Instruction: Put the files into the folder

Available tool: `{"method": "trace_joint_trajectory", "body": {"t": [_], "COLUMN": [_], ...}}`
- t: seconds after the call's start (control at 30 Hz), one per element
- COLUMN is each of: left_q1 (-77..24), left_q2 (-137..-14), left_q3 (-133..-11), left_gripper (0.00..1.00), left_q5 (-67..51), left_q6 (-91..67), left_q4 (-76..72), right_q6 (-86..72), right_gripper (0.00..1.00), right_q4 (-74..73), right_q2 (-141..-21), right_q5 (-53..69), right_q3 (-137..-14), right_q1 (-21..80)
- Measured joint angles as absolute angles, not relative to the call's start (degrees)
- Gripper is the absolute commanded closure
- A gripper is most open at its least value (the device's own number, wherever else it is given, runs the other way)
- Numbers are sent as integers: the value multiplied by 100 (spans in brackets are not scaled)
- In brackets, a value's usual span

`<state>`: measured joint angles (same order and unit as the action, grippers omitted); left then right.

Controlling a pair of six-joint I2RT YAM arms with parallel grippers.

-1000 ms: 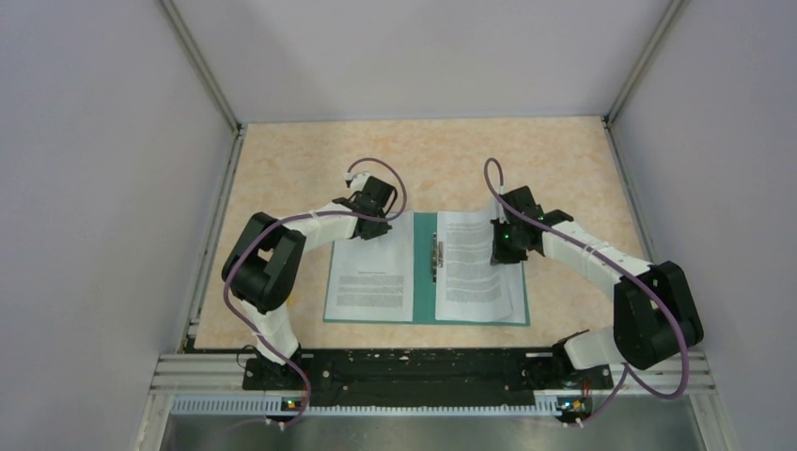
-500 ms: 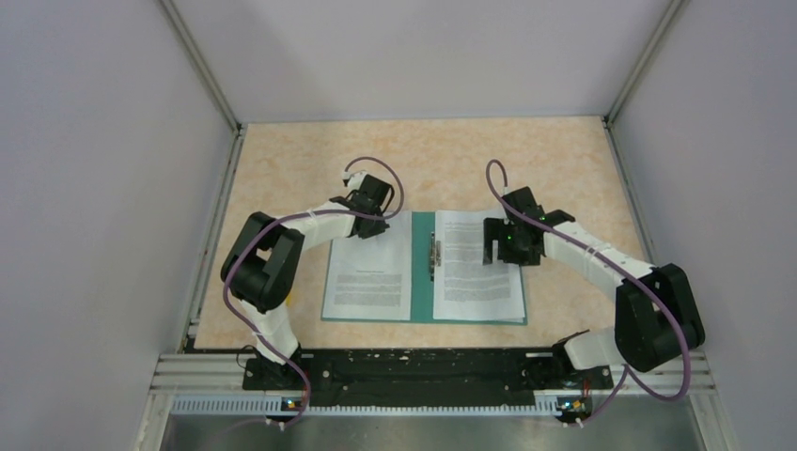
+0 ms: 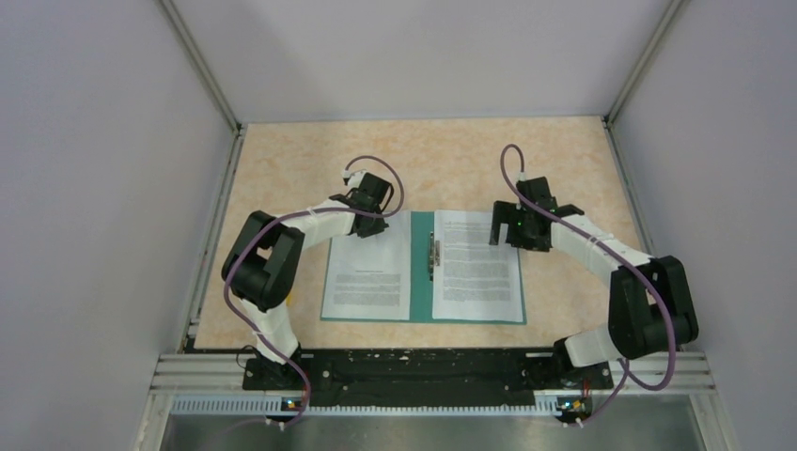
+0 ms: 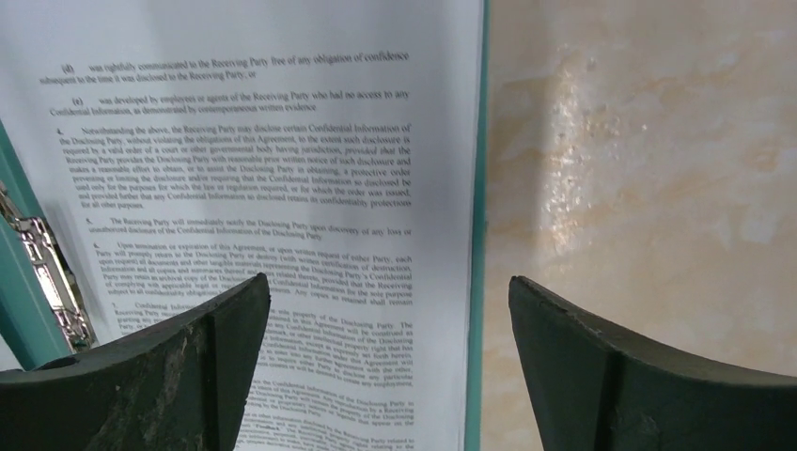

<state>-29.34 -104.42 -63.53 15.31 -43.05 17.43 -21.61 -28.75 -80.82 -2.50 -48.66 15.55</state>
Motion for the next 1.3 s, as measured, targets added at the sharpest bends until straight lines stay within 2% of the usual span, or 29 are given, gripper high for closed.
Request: {"method": "trace_joint_trajectory", "body": {"t": [0.43, 1.3], "left_q1": [-2923, -2912], "left_q2": [-10453, -10468], "left_q3": [-6377, -6412], "left_gripper": [88, 89], "left_q5": [1518, 1494], "left_q6": [-4292, -4289], "left_q4": [1787, 1835], "right_q6": [-2224, -2224], "right_gripper": [3, 3], "right_q4": [-1844, -1542], "right_q2": [-8600, -8816], "right_q5": [-78, 19], "right_q3": [-4873, -4685], "right_q1": [1546, 1546]}}
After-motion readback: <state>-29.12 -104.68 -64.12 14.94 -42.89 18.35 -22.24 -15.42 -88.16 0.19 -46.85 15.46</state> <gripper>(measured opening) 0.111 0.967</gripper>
